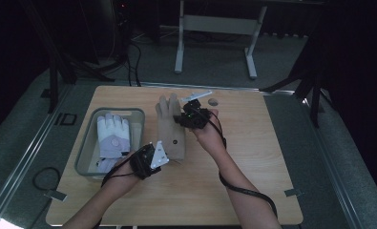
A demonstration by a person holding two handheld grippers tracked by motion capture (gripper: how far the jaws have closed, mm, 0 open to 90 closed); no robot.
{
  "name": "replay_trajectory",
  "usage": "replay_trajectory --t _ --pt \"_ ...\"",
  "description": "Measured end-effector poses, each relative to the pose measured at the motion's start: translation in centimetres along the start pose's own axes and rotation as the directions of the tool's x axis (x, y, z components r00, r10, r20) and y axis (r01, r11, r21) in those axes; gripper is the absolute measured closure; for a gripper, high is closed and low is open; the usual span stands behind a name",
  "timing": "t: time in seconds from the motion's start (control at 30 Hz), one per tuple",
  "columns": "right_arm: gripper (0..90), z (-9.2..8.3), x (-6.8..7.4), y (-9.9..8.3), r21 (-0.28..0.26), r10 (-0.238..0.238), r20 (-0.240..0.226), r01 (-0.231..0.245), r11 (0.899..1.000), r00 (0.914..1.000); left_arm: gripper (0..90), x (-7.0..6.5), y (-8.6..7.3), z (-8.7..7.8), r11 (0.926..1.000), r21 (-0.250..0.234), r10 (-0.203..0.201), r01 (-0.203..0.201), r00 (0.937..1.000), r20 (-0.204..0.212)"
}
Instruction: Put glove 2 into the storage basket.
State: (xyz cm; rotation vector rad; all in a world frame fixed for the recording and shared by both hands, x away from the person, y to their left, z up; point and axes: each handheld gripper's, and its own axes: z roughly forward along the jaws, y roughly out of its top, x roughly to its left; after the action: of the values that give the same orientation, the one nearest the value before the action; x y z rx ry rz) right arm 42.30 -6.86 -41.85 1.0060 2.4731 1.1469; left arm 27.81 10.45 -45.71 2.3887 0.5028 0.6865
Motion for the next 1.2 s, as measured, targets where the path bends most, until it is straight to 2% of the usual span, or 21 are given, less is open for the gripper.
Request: replay_trajectory --t 0.23,0.57,0.63,0.93,1.2 --pt "75.7 1.2 1.6 1.6 -0.008 -0.013 -0.027 0.013 1.0 0.9995 81.5 0.7 -1.2 -1.2 0.9998 0.018 -0.013 0.013 0.9997 -0.022" --pt "75.7 3.6 3.9 3.4 -0.005 -0.041 -0.063 0.041 0.999 0.9972 81.5 1.8 -3.4 -3.0 0.9977 0.04 -0.052 0.054 0.9971 -0.055" --pt "75.6 4.5 5.1 4.3 -0.005 -0.06 -0.075 0.06 0.998 0.9954 81.5 2.3 -4.4 -3.8 0.9965 0.048 -0.064 0.068 0.9956 -0.068" --pt "75.6 7.3 8.5 6.5 -0.008 -0.093 -0.117 0.093 0.996 0.9888 81.5 3.6 -7.4 -5.9 0.9899 0.079 -0.108 0.117 0.988 -0.11" --pt "75.5 9.9 11.2 7.8 -0.001 -0.115 -0.166 0.117 0.993 0.9794 81.6 4.0 -10.0 -7.2 0.9808 0.102 -0.152 0.166 0.9794 -0.133"
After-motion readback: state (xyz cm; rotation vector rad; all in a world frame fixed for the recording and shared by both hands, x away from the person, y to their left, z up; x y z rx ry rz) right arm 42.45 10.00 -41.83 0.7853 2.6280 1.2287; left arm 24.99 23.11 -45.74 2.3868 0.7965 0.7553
